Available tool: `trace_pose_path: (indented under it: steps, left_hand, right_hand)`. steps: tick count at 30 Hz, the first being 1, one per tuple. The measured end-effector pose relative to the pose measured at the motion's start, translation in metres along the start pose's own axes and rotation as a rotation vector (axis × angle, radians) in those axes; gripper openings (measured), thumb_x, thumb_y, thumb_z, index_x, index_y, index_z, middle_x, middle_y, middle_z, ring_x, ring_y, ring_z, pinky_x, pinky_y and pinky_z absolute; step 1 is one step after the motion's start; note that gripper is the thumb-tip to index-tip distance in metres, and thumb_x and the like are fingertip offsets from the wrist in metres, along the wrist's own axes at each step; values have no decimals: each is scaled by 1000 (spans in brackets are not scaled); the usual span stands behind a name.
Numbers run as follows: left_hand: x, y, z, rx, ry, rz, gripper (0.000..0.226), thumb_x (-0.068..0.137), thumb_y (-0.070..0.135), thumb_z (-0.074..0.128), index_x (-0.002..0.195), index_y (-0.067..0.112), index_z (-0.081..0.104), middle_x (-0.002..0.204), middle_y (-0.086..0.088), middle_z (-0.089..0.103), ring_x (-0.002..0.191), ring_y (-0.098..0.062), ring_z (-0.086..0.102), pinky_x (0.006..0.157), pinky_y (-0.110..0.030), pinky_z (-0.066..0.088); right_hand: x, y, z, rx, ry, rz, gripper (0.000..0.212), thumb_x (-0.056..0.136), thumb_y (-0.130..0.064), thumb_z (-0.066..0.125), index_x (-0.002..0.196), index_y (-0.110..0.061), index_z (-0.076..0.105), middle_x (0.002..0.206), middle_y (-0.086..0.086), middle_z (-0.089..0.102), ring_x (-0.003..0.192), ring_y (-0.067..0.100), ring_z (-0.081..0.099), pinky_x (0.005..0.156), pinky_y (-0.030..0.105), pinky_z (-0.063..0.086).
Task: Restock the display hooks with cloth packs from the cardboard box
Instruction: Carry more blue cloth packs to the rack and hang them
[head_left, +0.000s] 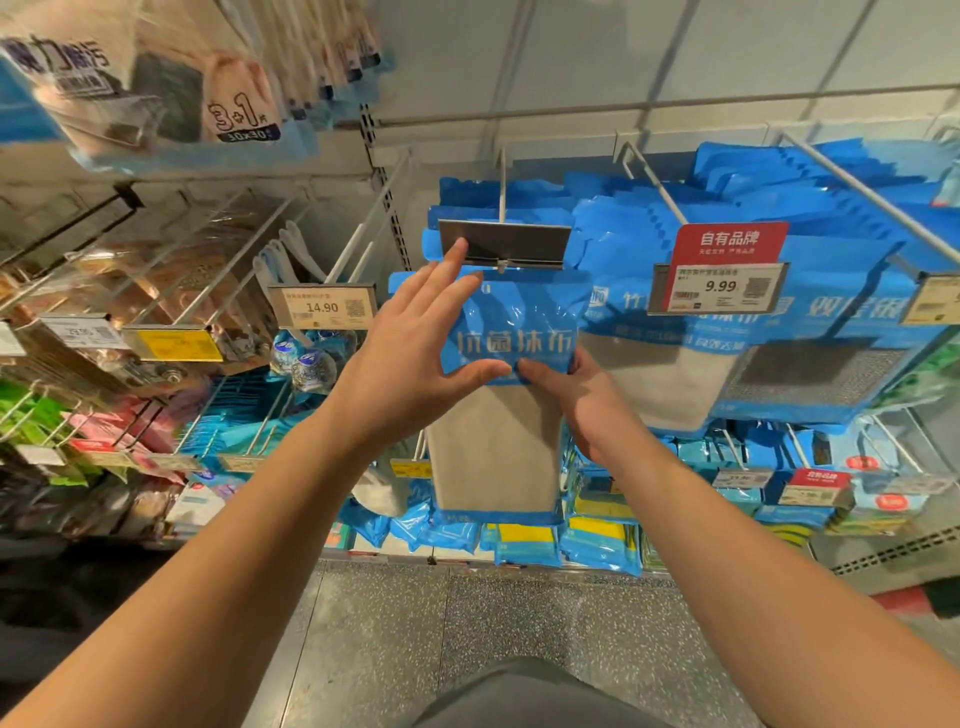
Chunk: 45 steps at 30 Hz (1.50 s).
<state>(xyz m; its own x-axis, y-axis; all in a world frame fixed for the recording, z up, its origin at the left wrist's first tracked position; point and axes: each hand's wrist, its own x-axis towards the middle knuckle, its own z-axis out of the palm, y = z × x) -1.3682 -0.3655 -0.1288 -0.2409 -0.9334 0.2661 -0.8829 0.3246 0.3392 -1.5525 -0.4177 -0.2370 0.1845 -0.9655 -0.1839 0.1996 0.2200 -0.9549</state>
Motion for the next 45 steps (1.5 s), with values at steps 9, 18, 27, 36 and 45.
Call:
trace_pose_path:
  steps: [9, 18, 27, 36, 45]
  left_hand:
    - [-1, -6, 8, 33, 27, 40, 80, 87, 52, 67, 152, 14, 39, 168, 0, 9, 152, -24, 19, 117, -27, 12]
    - [-16, -29, 55, 68, 165, 9, 68, 88, 33, 75, 143, 5, 49, 159, -13, 35, 142, -31, 35, 115, -40, 32]
    - [15, -59, 105, -537, 20, -695, 89, 89, 32, 75, 156, 12, 19, 156, -6, 35, 140, -25, 41, 106, -30, 35]
    - [63, -79, 133, -543, 29, -761, 38, 87, 39, 74, 112, 23, 50, 96, 9, 62, 90, -15, 63, 71, -16, 47]
    - [71, -75, 136, -772, 40, -786, 38, 88, 26, 73, 116, 13, 51, 104, 3, 67, 94, -18, 67, 74, -27, 50]
  right_hand:
    - [8, 0, -3, 56, 19, 47, 33, 80, -19, 79, 109, -22, 63, 100, 2, 76, 91, 23, 73, 87, 42, 57]
    - [28, 3, -4, 3, 114, 74, 48, 82, -26, 80, 125, -21, 58, 110, -3, 73, 99, 17, 71, 84, 34, 56]
    - [49, 7, 3, -110, 186, 86, 49, 81, -41, 78, 122, -28, 55, 110, -15, 68, 111, 15, 61, 96, 36, 45]
    - [68, 15, 25, -129, 412, 276, 85, 86, -55, 65, 149, -10, 30, 146, 7, 46, 125, 30, 48, 93, 37, 38]
    - [71, 1, 33, -346, 445, 379, 90, 83, -74, 50, 144, -10, 41, 141, 8, 50, 126, 31, 50, 104, 47, 43]
